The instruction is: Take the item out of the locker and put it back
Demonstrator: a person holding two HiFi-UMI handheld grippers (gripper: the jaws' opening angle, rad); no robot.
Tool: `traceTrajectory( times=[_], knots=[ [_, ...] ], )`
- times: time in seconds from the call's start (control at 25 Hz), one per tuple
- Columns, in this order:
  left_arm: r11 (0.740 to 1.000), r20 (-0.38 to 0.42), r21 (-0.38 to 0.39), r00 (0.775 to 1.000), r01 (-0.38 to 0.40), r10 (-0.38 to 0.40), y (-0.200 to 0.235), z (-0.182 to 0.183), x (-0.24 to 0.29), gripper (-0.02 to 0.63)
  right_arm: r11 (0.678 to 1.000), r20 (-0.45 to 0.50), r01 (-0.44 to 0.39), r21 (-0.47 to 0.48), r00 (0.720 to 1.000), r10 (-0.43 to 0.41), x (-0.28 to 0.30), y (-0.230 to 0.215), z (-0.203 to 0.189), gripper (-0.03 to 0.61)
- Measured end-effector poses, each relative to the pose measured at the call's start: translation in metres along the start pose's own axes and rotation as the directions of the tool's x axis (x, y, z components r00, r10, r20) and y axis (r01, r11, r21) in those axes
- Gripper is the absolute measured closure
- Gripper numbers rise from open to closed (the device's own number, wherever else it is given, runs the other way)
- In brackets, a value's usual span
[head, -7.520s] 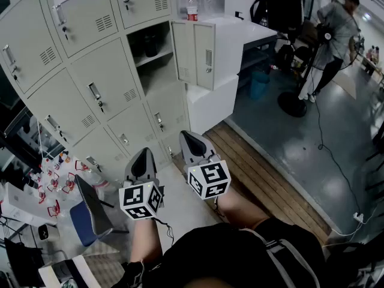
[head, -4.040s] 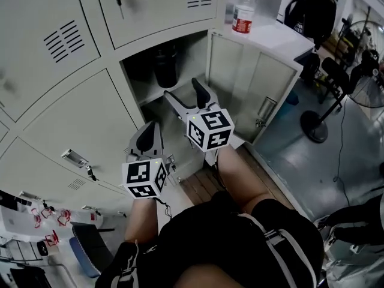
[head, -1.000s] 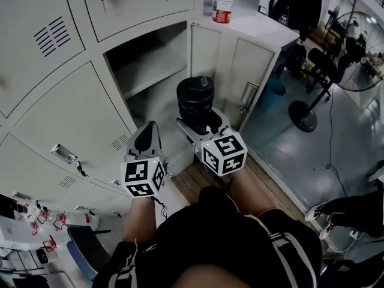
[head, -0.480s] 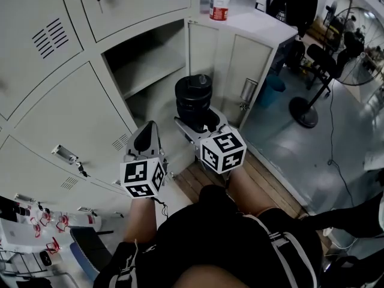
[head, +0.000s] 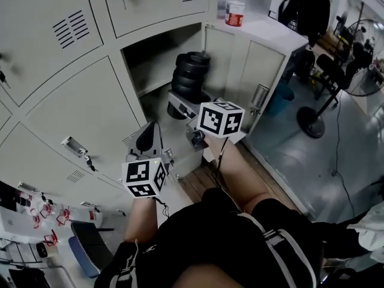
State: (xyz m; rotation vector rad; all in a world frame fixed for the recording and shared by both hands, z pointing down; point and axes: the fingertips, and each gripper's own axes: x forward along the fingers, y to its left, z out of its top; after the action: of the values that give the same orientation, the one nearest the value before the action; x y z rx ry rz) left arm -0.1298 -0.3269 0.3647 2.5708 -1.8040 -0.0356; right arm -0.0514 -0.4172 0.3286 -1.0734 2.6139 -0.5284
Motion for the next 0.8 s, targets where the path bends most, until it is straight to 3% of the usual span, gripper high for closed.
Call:
traceTrajectory(
  times=[0.2,0.36,0.64,0.8],
  knots=[
    [0.999,0.025,0.004,0.999,-0.045,0.045,0.022,0.009,-0.009,0.601,0.984,0.012,-0.054,0.171,0.999,0.053,0.04,-0.001,0.014,0.183],
    [0.996,0.032,0.004,0.995,-0.089,0.089,0.042,0.012,-0.016,0.601,0.974,-0.013,-0.051,0.222,0.998,0.055,0.07,-0.008,0.016,0.183],
    [0.992,0.023,0.009,0.992,-0.123,0.123,0.06,0.009,-0.024,0.601,0.992,-0.036,0.008,0.128,0.999,-0.004,0.113,-0.024,0.031,0.183],
    [0.991,0.015,0.013,0.991,-0.136,0.136,0.065,0.004,-0.027,0.601,0.996,-0.037,0.08,-0.045,0.996,-0.082,0.132,-0.029,0.043,0.183]
  ],
)
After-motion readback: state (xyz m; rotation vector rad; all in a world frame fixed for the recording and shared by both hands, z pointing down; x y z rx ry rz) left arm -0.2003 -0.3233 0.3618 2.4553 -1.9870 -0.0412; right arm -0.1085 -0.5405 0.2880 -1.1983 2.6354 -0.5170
